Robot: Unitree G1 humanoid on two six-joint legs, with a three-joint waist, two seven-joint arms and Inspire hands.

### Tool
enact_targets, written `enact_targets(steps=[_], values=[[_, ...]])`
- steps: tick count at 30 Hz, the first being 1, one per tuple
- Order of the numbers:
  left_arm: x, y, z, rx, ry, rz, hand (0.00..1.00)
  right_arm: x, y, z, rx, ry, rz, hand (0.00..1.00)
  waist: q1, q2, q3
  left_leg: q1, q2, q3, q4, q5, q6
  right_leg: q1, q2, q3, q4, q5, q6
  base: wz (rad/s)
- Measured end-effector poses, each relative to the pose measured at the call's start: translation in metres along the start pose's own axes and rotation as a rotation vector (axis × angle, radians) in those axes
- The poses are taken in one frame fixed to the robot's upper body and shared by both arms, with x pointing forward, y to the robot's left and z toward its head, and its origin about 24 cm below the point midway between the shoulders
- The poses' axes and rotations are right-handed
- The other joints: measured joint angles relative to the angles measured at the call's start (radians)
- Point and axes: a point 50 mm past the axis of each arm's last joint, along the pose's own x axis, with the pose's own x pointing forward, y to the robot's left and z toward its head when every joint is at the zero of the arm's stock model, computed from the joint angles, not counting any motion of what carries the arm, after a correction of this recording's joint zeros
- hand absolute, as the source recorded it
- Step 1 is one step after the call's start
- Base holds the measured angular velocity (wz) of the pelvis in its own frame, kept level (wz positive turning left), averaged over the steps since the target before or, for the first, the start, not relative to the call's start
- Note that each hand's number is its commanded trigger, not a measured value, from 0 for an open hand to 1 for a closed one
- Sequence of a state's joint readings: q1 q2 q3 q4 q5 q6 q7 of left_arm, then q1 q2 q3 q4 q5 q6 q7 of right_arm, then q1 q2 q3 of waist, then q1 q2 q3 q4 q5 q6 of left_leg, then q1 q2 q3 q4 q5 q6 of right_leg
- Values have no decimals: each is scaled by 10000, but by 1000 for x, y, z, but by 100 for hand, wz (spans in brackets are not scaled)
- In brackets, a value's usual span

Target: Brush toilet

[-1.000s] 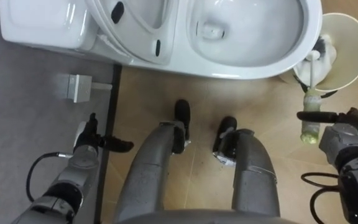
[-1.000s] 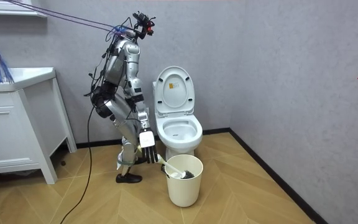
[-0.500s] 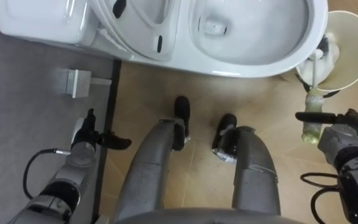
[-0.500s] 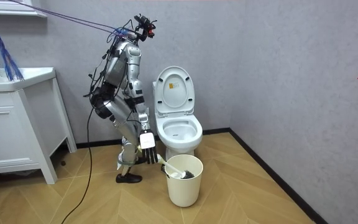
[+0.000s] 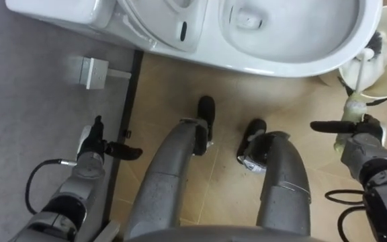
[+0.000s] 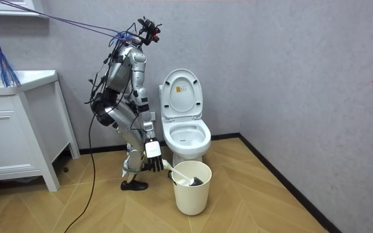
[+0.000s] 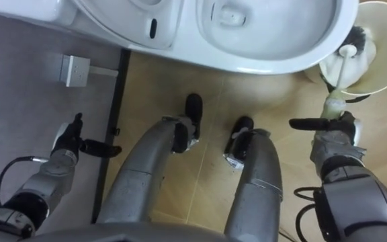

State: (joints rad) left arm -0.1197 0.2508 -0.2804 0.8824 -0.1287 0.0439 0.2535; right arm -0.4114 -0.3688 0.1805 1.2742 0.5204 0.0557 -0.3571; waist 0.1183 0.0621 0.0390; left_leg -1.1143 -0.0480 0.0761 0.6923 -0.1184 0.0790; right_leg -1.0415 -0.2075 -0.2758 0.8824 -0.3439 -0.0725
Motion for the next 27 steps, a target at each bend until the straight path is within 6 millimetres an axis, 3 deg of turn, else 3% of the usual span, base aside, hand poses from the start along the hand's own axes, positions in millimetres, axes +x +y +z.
enact_targets(steps=[7,27], values=[[-1,-3,-1,130,-26,-130,0,0,1,0,-42,-4,142,100,24,8,-5,-79,5,48,50,0,17,-83,37,28,35,1,-11,0],[-5,-6,-7,-278,79,-307,0,0,-3,-16,4123,1570,343,100,-67,174,-27,2,5,17,392,-132,45,115,-23,-27,252,-137,-15,0]])
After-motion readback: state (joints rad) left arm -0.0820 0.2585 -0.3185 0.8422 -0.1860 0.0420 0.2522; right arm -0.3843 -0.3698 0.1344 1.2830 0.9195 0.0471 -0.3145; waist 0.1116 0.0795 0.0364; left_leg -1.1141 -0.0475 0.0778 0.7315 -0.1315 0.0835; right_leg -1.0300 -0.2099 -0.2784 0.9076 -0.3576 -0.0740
